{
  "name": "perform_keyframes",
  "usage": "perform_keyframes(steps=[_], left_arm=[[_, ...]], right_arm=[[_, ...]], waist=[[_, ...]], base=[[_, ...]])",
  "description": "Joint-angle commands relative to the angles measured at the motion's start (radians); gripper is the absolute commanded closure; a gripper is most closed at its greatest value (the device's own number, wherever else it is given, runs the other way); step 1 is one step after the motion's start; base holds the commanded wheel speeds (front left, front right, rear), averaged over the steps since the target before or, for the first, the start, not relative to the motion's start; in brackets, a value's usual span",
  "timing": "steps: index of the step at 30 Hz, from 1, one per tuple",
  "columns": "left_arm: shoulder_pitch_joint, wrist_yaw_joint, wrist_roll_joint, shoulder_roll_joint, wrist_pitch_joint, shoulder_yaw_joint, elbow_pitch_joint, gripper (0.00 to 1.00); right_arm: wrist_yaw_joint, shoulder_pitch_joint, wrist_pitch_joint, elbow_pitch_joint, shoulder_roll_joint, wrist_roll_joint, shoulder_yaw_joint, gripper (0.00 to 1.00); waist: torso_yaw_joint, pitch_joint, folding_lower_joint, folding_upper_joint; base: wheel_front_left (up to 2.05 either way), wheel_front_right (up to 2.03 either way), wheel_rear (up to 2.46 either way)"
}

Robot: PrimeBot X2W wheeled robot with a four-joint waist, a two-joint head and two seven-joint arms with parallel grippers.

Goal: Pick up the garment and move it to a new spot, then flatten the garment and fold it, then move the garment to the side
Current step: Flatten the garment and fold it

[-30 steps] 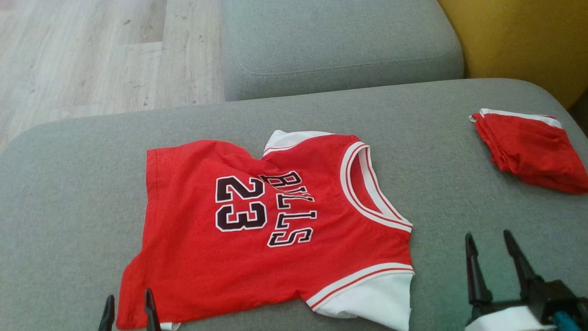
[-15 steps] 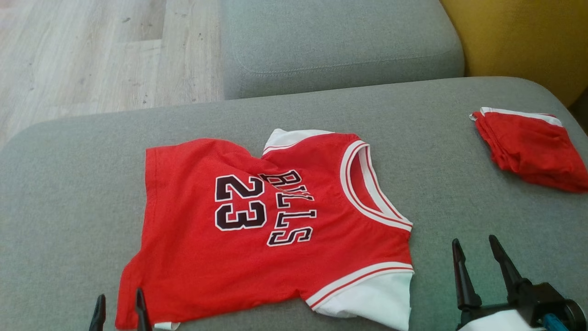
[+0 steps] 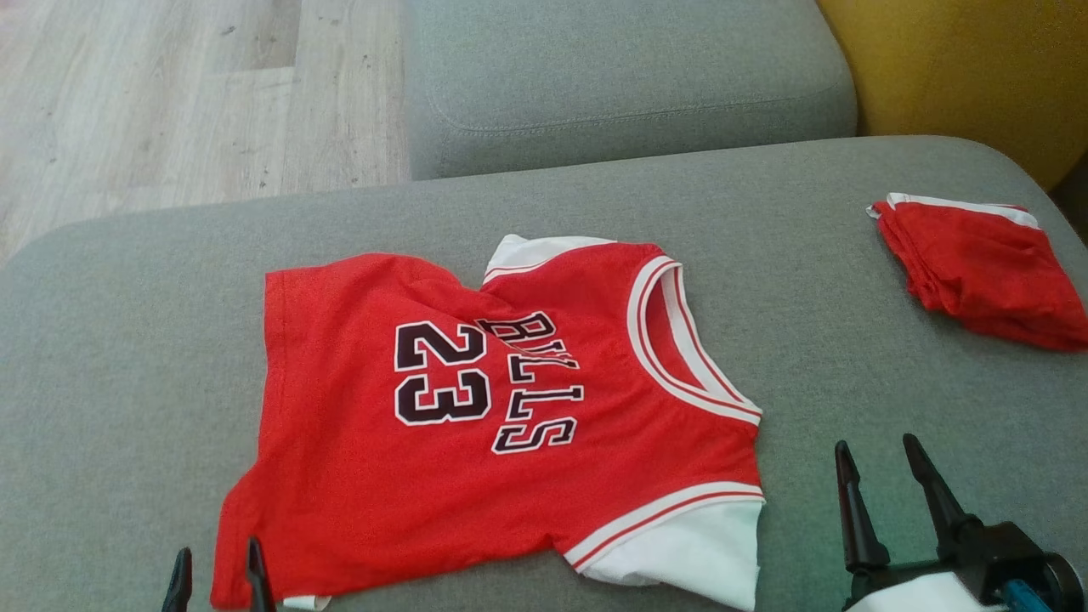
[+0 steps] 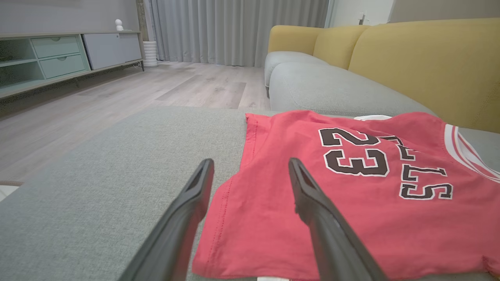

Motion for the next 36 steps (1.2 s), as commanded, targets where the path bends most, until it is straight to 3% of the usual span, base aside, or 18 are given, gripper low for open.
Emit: perform_keyframes(steps=[1,7,19,36], left_arm=[[-0.045,-0.003,-0.001,-0.006,-0.011,0.041,-0.022,0.00],[-0.043,-0.047,-0.010,-0.006,-0.011,0.033,-0.001,0.00],[-0.029,-0.092,0.004,-0.006,-0.011,0.037,0.022,0.00],[-0.017,-0.119,0.015,-0.006,-0.011,0.033,0.046,0.00]], right_arm=[[0.007,-0.045,0.000,-0.036,-0.006,0.006,0.027,0.00],[0.007,-0.046,0.000,-0.040,-0.006,0.005,0.038,0.00],[0.007,-0.060,0.000,-0.042,-0.006,0.007,0.079,0.00],[0.007,-0.055,0.000,-0.037,-0.006,0.005,0.097,0.00]], waist=[[0.002,0.000,0.0000,0.0000],[0.006,-0.001,0.0000,0.0000],[0.020,-0.011,0.0000,0.0000],[0.042,-0.023,0.0000,0.0000]], base=[[0.00,0.00,0.00],[0.00,0.00,0.00],[0.00,0.00,0.00],[0.00,0.00,0.00]])
